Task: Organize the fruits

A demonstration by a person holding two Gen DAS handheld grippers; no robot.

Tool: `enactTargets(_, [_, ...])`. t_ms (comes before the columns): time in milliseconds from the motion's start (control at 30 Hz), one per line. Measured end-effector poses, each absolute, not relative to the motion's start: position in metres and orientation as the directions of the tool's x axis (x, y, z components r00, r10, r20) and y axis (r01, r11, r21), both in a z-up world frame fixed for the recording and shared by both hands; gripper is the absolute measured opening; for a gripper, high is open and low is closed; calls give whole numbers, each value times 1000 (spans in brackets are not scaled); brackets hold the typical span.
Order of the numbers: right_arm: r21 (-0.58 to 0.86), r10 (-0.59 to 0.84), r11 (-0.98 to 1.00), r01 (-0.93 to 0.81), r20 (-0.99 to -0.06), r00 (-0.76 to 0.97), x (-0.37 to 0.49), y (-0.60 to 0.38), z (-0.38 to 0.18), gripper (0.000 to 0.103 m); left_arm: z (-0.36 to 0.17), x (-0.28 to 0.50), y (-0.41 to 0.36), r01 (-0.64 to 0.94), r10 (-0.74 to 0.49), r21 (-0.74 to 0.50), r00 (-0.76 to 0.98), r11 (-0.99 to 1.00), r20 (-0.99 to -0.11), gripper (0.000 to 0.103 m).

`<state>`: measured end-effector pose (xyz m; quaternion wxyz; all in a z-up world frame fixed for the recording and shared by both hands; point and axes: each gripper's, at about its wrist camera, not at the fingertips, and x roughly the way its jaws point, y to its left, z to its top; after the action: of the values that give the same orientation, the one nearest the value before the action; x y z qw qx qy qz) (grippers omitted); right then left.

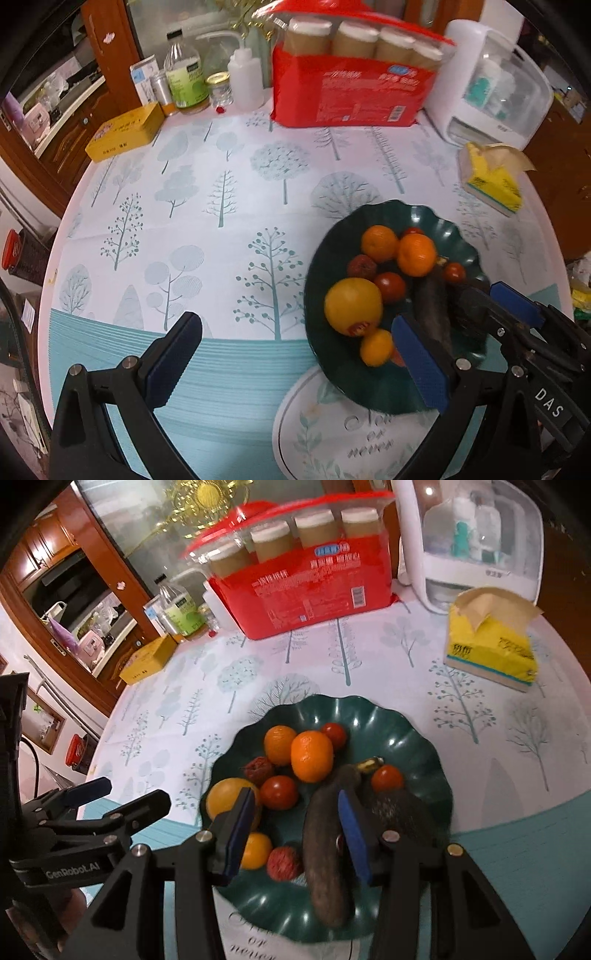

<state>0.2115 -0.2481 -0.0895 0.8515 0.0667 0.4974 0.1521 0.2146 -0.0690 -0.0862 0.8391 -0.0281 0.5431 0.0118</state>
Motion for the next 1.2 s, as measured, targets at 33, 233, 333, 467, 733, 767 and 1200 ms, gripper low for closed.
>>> enactTargets(33, [257, 320, 947, -194, -823, 470, 206, -249, -83, 48, -78, 208, -71, -43, -15, -37, 424, 998, -906, 102])
enactTargets(233, [238, 313, 949, -207, -794, 522, 171, -249, -43, 48, -37, 172, -75, -21, -32, -49, 489, 999, -872, 102])
enactTargets(333, [235, 318, 947, -219, -779, 540, 149, -250, -24, 48, -19, 149, -73, -21, -34, -52, 521, 998, -853, 102])
enactTargets(467, [233, 322, 946, -227, -769, 553, 121, -250, -5, 48, -3, 119, -67, -23, -41, -63, 536, 998, -843, 102])
enactTargets(733, [210, 303, 951, -226, -777, 552, 67, -245, 11, 48, 3, 68, -61, -11, -55, -70, 517, 997, -854, 102])
enactTargets(767, [204, 299, 952, -227, -775, 557, 61, -244, 13, 49, 3, 63, -61, -12, -49, -65, 520, 998, -853, 102])
enactTargets(1200, [197, 251, 968, -156, -777, 577, 9, -246, 22, 51, 12, 14, -59, -33, 2, -19, 561, 999, -828, 102])
